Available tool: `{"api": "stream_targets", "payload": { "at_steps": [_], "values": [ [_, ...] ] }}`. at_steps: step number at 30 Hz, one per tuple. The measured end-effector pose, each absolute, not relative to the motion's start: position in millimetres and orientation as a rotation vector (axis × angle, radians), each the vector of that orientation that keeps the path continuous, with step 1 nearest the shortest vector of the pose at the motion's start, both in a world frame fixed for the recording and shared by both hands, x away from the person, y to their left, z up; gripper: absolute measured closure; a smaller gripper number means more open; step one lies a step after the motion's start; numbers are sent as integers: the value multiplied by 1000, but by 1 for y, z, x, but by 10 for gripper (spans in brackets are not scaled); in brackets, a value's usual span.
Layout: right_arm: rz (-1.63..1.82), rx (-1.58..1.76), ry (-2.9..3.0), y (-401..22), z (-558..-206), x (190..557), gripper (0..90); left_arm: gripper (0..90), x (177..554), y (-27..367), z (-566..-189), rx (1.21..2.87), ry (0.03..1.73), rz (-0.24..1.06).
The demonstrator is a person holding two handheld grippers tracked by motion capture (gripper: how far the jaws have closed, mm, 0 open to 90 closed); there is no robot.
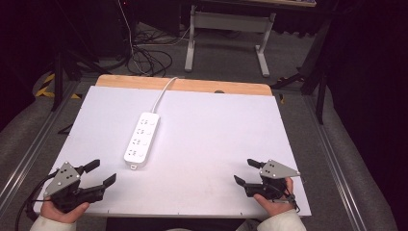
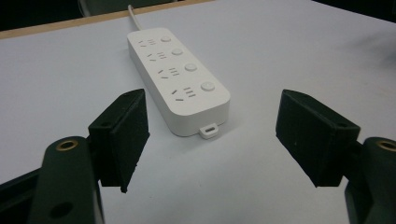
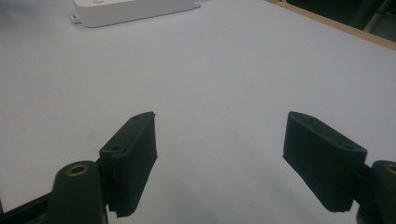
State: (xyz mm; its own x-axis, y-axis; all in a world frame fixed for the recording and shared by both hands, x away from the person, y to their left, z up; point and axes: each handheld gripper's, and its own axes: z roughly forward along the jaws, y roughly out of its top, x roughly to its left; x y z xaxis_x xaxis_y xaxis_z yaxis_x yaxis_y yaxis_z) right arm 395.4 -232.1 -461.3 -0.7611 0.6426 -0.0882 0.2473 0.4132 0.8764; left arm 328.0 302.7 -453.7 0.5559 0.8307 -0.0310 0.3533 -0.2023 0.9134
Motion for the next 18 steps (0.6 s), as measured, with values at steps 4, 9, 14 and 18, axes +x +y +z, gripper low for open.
{"api": "stream_targets", "payload": {
  "at_steps": [4, 9, 14, 18],
  "values": [
    [1300, 761, 2261, -232, -462, 396, 265, 260, 328, 303, -454, 1791, 981, 600],
    [1299, 762, 2266, -232, -462, 396, 267, 261, 327, 302, -453, 1816, 984, 636],
    [1302, 759, 2264, -232, -462, 396, 267, 261, 326, 302, -452, 1827, 978, 647],
    [1304, 760, 2264, -232, -462, 396, 267, 261, 326, 302, -451, 1824, 970, 646]
  ]
}}
